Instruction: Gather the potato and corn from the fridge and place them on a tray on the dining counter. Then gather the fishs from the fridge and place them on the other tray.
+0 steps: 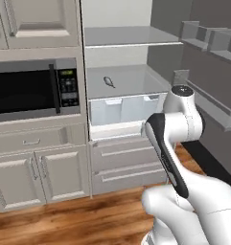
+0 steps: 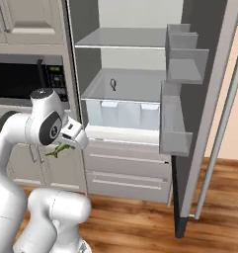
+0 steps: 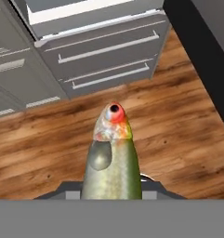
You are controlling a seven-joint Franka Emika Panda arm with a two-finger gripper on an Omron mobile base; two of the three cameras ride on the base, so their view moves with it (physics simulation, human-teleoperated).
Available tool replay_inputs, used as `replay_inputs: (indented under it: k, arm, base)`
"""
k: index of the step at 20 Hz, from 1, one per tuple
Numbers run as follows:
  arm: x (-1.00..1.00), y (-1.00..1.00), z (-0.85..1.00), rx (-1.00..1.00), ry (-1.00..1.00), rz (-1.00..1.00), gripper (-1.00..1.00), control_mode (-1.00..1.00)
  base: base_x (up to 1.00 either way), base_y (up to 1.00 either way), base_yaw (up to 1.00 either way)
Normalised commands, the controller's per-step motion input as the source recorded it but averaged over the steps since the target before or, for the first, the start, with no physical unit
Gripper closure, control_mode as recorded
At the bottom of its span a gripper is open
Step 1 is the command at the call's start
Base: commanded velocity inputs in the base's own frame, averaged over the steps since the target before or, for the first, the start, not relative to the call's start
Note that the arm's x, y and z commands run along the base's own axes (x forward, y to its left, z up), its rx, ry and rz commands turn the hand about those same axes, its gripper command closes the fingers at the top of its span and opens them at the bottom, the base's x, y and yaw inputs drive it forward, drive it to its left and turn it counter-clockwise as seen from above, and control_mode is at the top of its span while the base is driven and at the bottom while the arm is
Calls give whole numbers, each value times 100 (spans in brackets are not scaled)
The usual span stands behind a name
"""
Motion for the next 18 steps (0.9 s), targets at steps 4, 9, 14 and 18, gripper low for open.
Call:
replay_inputs:
  k: [4, 9, 14, 18]
  arm:
    - [0, 0, 0, 0, 0, 0, 100, 100]
    - [0, 0, 0, 0, 0, 0, 100, 100]
    - [0, 0, 0, 0, 0, 0, 100, 100]
    - [0, 0, 0, 0, 0, 0, 100, 100]
  base:
    - [-51, -39, 50]
    - [-58, -66, 45]
    - [-87, -15, 37]
    - [-41, 79, 30]
